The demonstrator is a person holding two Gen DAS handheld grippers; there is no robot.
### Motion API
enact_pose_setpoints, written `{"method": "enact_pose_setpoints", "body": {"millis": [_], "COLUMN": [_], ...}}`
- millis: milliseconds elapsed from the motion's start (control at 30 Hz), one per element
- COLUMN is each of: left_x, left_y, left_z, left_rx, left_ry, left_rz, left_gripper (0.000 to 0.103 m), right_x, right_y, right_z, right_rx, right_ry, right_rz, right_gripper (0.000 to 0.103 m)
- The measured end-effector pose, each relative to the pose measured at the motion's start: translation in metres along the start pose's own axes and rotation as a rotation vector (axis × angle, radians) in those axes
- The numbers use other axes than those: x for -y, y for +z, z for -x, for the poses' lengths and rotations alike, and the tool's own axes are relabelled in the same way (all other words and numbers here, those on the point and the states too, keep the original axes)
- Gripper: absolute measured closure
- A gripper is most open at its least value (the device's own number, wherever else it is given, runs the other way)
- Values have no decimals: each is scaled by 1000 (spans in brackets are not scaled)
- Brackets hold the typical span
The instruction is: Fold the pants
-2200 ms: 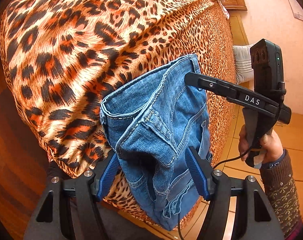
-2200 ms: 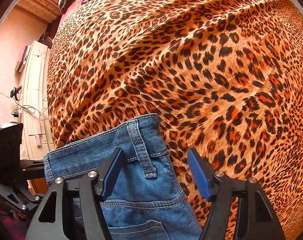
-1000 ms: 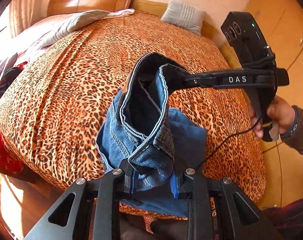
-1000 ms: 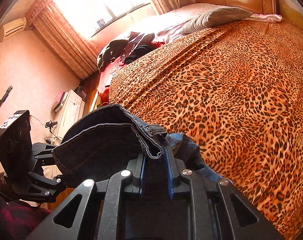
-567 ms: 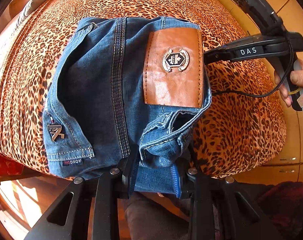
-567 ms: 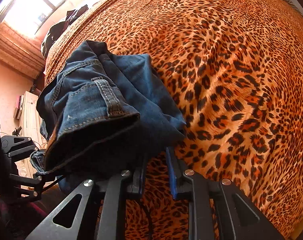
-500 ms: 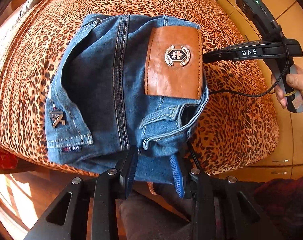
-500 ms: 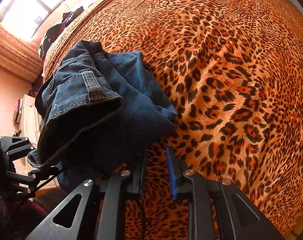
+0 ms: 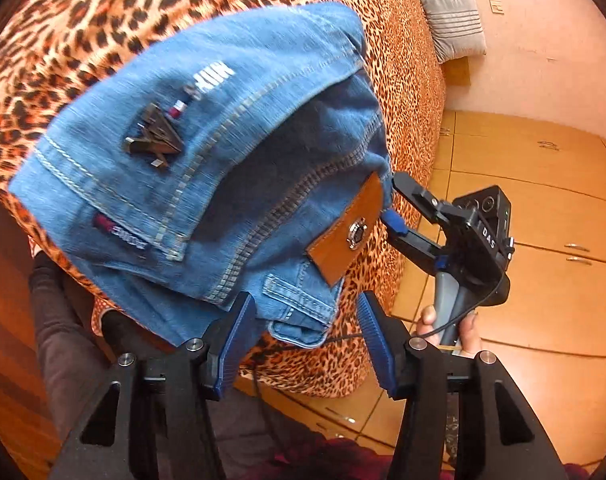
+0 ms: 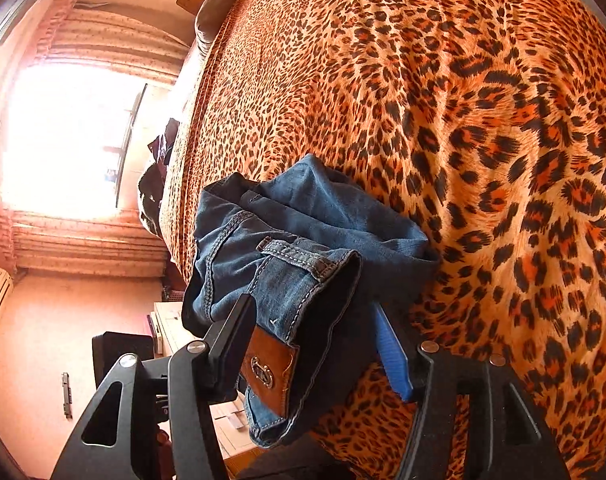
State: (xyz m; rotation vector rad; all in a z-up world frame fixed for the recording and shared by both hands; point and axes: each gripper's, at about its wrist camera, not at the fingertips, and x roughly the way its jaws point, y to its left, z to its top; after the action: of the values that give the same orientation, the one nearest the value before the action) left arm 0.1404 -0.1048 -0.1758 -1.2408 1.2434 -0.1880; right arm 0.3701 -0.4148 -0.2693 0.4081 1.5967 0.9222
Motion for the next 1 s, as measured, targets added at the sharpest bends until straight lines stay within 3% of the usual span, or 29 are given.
{"method": "enact_pose_setpoints", "body": {"millis": [100,167,300,333,600,633,667,700,733,767,800,933,1000], "left_x": [7,1,-13,-16,-17,-14,-10,-10,-5,-2,1,16,0], "left_y": [-5,-6,-21,-25,-5,-2,1,0,1,2,0,-12,-12], "left_z": [-10,-11,-6,-5,-12,-15,-17,-24,-26,-29,-26,-6,-13], "left_rx": [-10,4,-44,-59,-34,-34,-34,-26,-26,-31,-24,-19,-46], "left_ry": [30,18,-123,-128,12,34,67,120,181,208,215,243,268], "left_rz": [-17,24,195,216,209,202,189,163,125,103,98,19,55], "left_gripper": [46,45,43,41,41,42,52,63,78,79,80,83,83], "right_x": [5,8,23,25,18,17,14,10,6,-1,-7,-22,-10], "right_y": [2,4,-2,-3,-3,-3,-3,-3,-3,-1,-2,-23,-32], "right_z": [-8,-11,-5,-4,-9,-10,-10,-11,-12,-14,-12,15,5], "right_rx": [12,15,37,42,51,58,70,78,82,71,65,103,75], "right_ry": [46,51,94,104,88,81,78,66,44,32,20,22,-29], "right_rz": [-53,-74,-135,-141,-112,-105,-93,-77,-49,-24,-9,56,45], "right_gripper": [42,42,42,42,42,42,43,46,63,86,94,95,95]}}
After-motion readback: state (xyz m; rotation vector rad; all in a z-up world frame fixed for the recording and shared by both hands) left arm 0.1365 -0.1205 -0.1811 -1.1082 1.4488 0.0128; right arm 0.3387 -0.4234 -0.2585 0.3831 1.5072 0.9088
